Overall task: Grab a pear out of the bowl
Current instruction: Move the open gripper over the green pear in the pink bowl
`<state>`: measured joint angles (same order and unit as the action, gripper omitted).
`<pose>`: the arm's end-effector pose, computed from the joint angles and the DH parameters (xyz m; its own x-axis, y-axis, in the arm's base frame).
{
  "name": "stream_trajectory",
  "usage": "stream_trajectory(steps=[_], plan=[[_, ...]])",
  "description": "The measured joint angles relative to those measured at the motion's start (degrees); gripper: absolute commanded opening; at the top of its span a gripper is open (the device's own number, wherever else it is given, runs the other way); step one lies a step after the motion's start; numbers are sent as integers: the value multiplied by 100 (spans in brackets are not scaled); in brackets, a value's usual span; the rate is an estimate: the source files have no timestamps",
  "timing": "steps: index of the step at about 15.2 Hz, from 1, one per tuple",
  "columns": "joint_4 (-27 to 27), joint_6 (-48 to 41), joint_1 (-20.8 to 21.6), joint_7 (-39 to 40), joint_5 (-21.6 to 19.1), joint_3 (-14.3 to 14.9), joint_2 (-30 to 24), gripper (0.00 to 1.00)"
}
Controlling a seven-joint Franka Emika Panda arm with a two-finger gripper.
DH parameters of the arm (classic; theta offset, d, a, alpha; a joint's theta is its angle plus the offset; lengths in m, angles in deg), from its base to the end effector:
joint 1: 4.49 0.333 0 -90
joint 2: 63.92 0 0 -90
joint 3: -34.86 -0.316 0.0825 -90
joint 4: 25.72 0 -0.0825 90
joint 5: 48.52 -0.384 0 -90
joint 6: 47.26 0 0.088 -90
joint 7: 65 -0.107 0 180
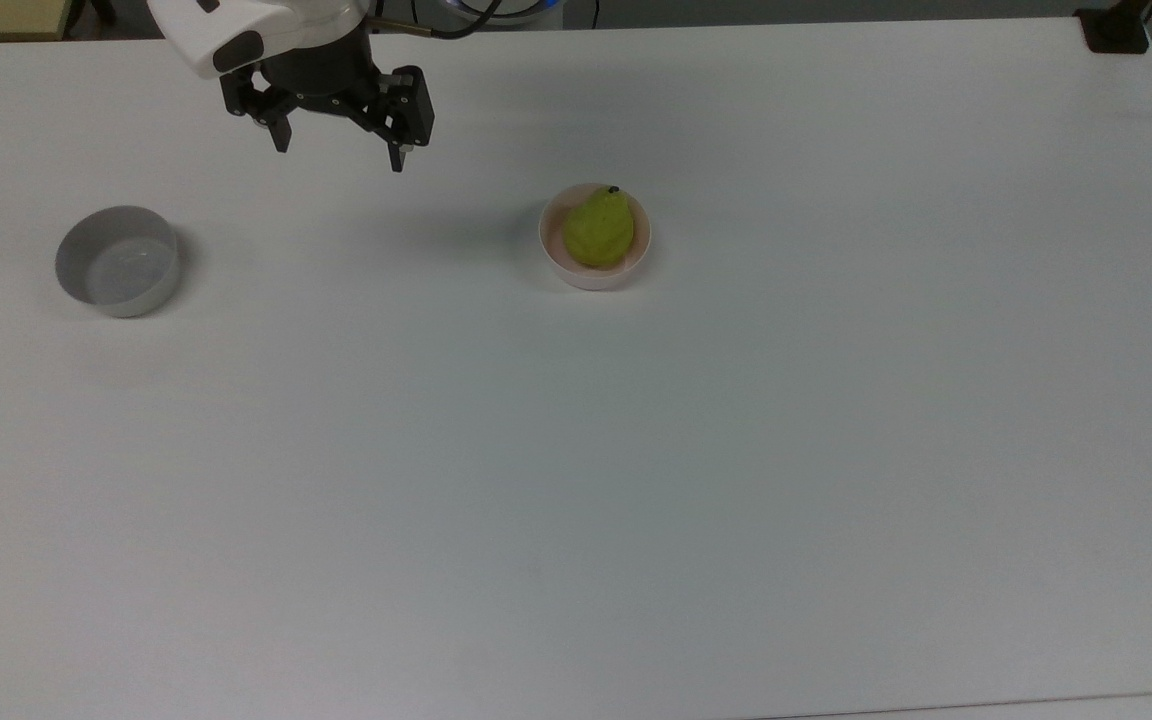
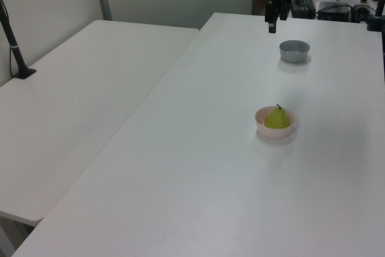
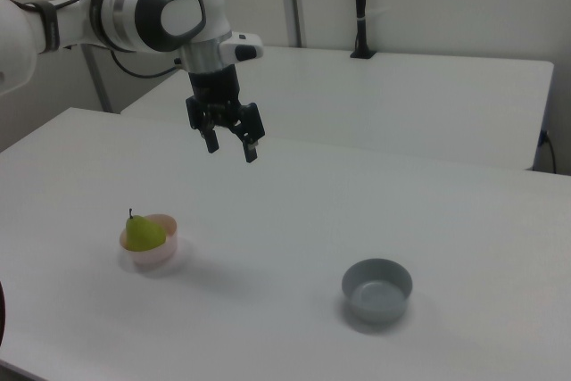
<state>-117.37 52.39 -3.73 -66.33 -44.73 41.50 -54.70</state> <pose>0.6069 -0.0639 0.5324 0.9934 -0.1133 -0.0189 -0.1114 -0.9902 0.0839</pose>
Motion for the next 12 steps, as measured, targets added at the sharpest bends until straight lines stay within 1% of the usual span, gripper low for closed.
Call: stream_trajectory(steps=[6,12], plan=[[17,-9,10,3,0,54,-172,100],[-4,-10,130,5,0,54,-184,100]])
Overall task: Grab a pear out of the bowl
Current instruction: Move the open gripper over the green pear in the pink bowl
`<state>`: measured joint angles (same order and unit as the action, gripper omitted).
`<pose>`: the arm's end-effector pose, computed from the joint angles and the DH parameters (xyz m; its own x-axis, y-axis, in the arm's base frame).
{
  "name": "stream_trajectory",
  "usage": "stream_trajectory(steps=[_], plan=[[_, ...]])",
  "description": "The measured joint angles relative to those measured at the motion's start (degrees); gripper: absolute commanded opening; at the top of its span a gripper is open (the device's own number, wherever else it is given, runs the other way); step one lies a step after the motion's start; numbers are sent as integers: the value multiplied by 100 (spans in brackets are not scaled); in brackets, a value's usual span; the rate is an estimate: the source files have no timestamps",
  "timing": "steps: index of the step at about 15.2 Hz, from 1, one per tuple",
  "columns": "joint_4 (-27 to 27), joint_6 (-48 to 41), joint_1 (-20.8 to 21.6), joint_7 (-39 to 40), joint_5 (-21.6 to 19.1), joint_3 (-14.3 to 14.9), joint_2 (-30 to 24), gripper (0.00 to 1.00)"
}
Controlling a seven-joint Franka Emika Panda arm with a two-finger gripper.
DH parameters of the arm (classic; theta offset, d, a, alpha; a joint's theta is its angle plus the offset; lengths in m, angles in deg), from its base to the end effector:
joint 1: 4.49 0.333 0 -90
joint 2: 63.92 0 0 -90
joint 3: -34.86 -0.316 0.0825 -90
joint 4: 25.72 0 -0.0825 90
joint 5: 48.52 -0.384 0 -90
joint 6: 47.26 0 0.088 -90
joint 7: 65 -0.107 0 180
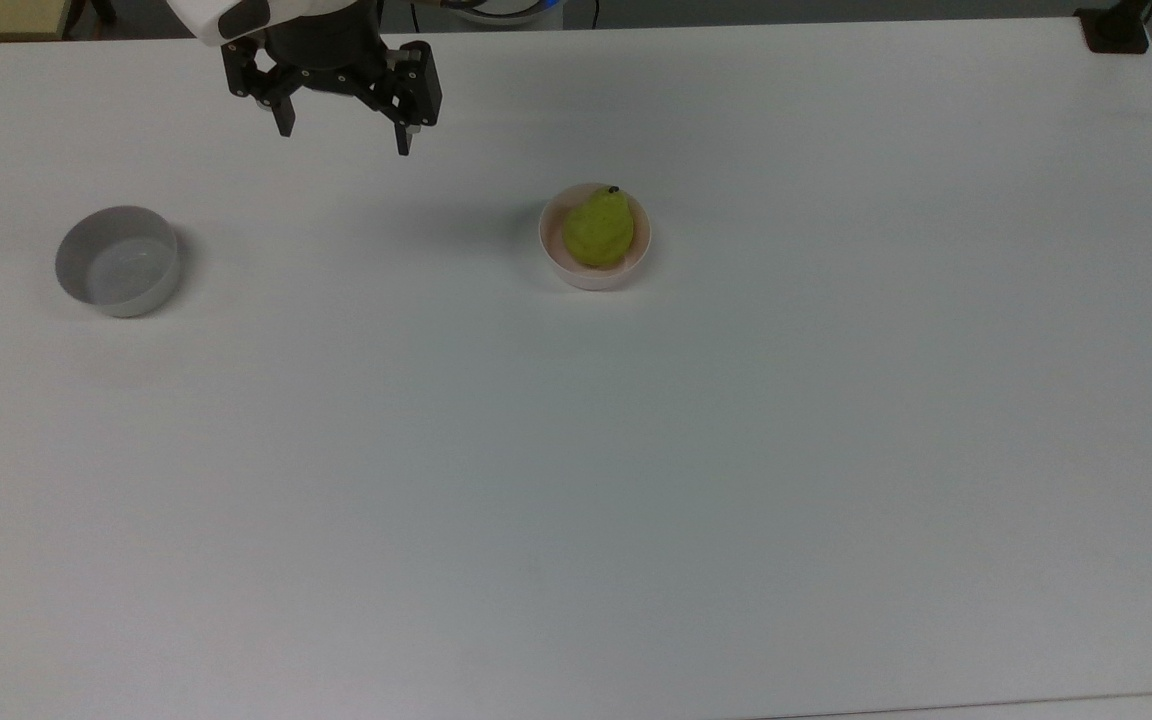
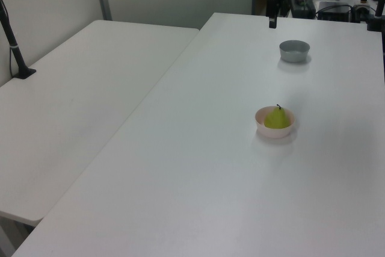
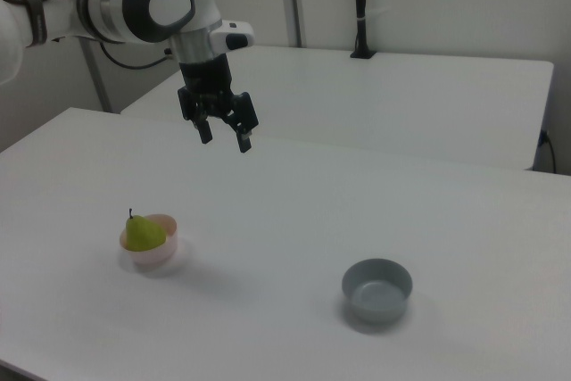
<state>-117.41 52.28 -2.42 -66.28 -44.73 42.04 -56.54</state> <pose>0.6007 -0.0556 0.5513 0.9950 -0.0992 0.0105 -0.0997 -0.9917 0.0811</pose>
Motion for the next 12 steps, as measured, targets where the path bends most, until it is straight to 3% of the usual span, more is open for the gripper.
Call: stream_trajectory(steps=[3,7,12], plan=[[-11,0,58,0,0,7,27,100],[-16,0,864,42,-1,407,68,100],[-87,-6,1721,290,-1,474,103,100]])
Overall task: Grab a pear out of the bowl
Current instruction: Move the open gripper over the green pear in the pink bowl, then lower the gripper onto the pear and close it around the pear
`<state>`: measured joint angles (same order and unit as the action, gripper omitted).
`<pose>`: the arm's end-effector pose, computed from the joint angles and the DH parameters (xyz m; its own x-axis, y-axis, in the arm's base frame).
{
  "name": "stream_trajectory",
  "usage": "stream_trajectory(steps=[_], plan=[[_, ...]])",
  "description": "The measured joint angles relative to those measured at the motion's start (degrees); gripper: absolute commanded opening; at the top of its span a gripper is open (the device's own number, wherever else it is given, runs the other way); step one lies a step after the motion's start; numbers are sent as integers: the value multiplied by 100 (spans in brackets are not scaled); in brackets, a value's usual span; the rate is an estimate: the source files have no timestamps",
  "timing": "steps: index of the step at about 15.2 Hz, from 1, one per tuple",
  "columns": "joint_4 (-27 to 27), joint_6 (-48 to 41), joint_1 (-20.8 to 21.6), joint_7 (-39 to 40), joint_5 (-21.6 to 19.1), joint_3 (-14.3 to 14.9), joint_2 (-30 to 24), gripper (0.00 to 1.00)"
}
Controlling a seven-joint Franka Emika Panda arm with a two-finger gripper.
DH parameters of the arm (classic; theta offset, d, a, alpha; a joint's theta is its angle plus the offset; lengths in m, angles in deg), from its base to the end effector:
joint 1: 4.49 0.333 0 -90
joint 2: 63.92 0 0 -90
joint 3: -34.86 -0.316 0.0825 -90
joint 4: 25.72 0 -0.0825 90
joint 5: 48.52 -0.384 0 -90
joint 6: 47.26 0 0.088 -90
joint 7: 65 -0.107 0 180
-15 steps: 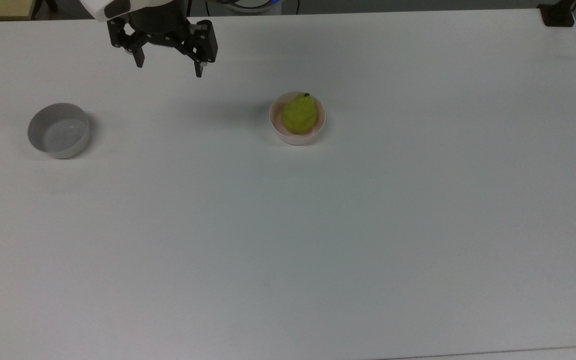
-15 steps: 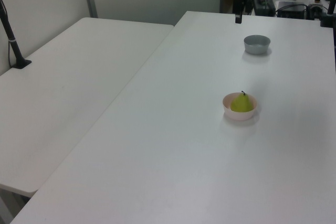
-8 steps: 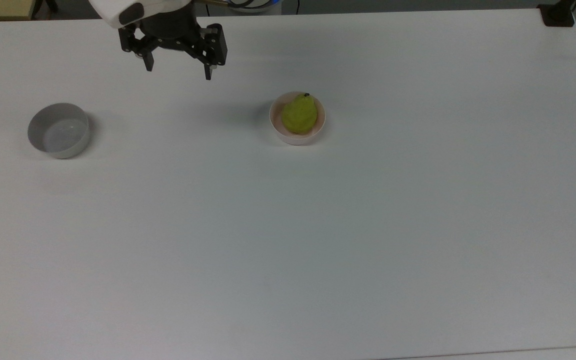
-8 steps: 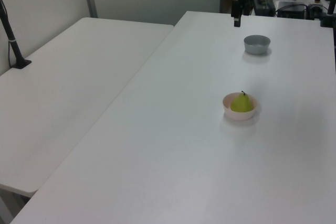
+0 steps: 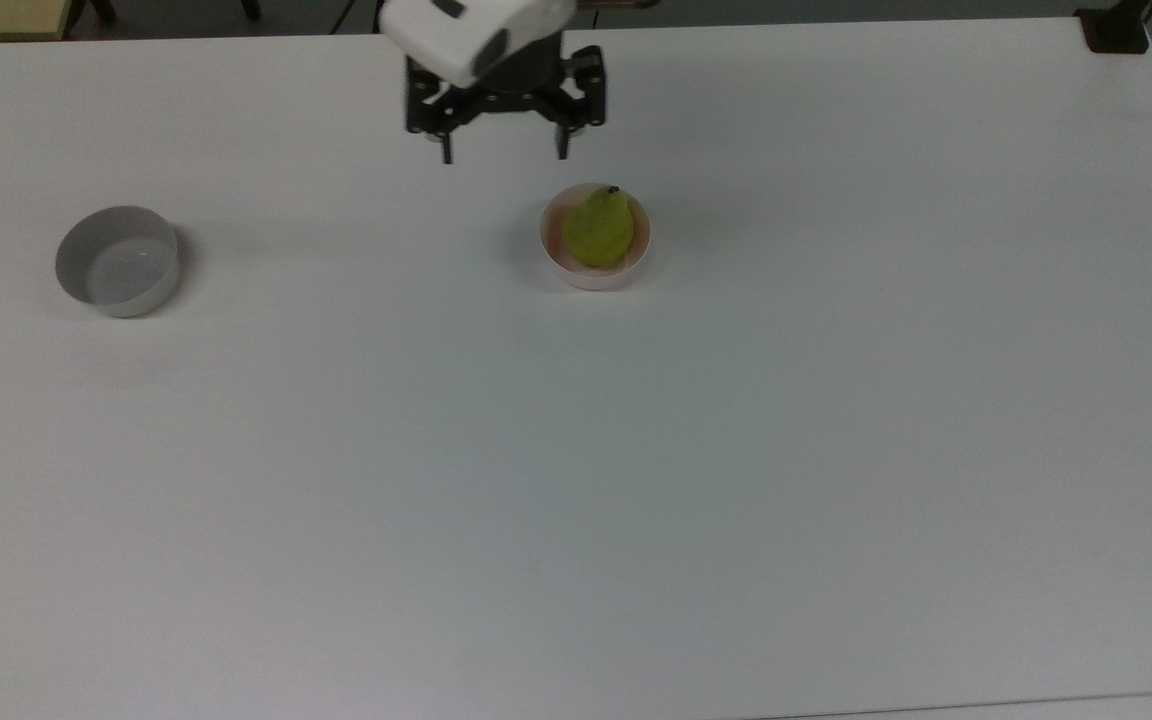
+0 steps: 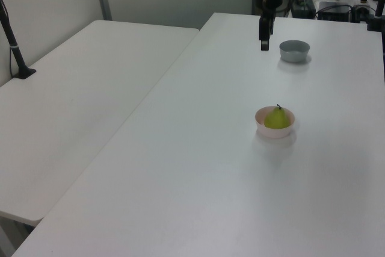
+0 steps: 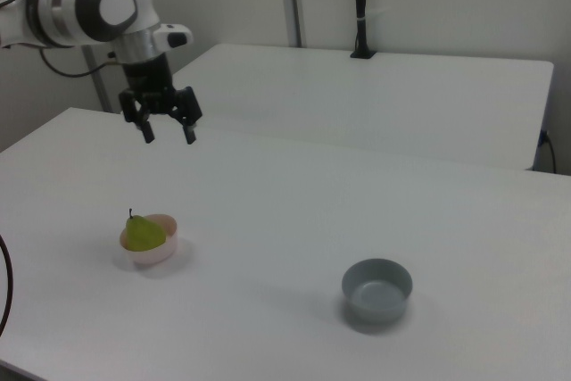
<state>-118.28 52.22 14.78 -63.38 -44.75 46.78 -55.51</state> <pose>0.6000 0.0788 0.5344 0.9855 0.1679 -0.0262 0.1696 -0.9810 0.0940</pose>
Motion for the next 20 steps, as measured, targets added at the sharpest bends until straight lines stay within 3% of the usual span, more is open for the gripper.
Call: stream_trajectory(steps=[11,20], plan=[[-240,0,919,577,0,1,893,98],[-648,82,993,1145,48,10,1242,89]])
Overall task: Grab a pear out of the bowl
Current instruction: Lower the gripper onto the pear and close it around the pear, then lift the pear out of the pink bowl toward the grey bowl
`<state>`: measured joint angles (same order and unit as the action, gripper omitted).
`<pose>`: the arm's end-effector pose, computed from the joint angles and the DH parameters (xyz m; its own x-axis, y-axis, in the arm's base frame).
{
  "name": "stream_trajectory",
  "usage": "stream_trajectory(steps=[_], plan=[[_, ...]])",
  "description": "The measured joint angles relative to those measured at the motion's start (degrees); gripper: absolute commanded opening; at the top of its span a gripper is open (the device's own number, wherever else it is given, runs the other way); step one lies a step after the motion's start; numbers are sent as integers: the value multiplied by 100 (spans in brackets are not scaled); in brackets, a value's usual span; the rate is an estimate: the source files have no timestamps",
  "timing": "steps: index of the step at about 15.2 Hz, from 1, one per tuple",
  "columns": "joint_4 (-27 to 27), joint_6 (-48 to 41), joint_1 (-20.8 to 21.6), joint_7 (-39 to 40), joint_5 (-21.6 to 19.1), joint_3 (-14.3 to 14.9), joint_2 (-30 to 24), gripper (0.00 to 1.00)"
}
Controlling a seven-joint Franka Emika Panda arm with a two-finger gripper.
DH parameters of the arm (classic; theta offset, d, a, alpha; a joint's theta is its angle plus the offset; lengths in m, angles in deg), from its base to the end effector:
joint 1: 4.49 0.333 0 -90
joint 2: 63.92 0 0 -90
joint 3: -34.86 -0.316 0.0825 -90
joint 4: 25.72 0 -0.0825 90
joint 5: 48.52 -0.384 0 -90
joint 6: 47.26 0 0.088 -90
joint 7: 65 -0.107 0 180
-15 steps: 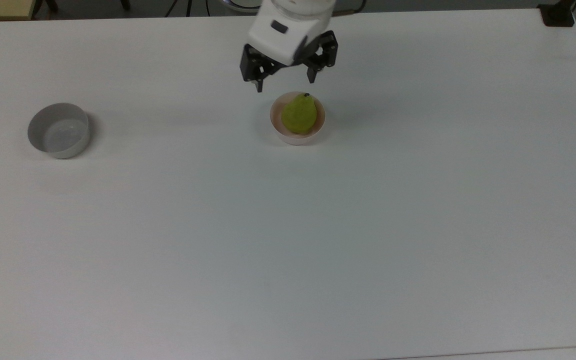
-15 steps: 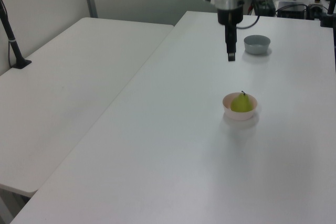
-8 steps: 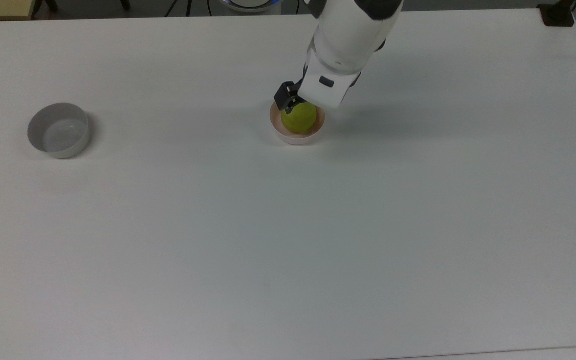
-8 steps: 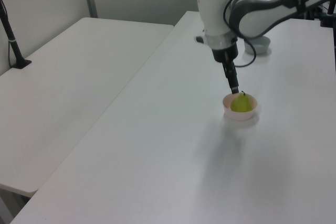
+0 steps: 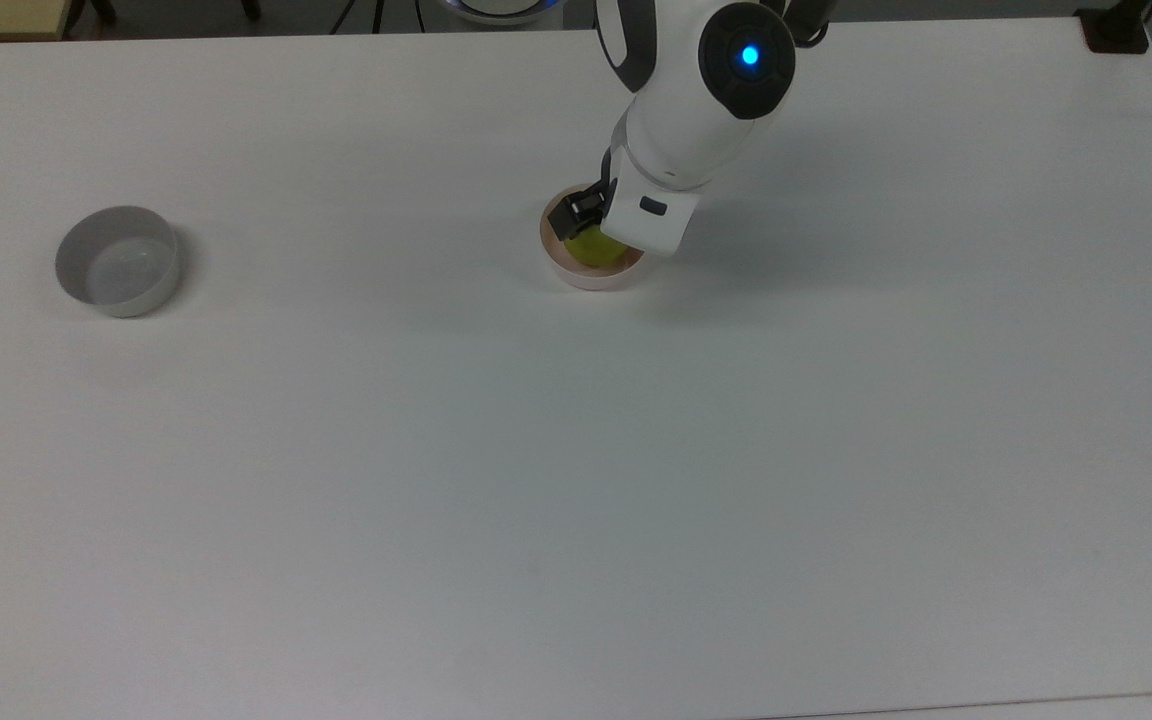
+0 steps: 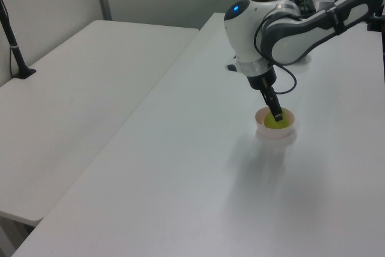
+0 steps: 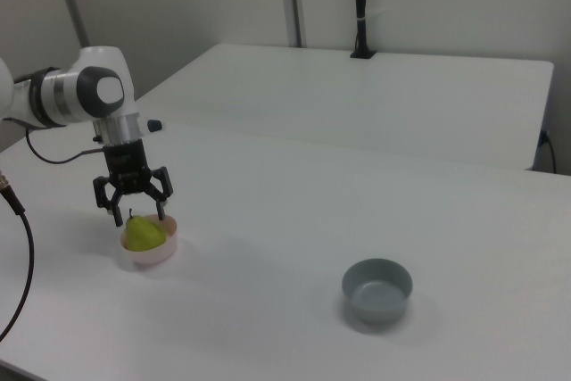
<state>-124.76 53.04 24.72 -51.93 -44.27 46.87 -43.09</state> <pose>0.5824 0.1835 0.3541 0.8016 0.4838 -0.3513 0.5350 -0.8427 0.0603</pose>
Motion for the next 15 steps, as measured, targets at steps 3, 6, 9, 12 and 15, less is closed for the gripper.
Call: stream_trajectory(steps=[3,6,9,12,15], plan=[[-174,208,5,6,70,0,67,81],[-204,237,7,19,142,0,134,72],[-195,238,9,75,162,0,135,60],[-192,238,9,104,163,0,134,57],[-159,238,9,105,163,4,65,57]])
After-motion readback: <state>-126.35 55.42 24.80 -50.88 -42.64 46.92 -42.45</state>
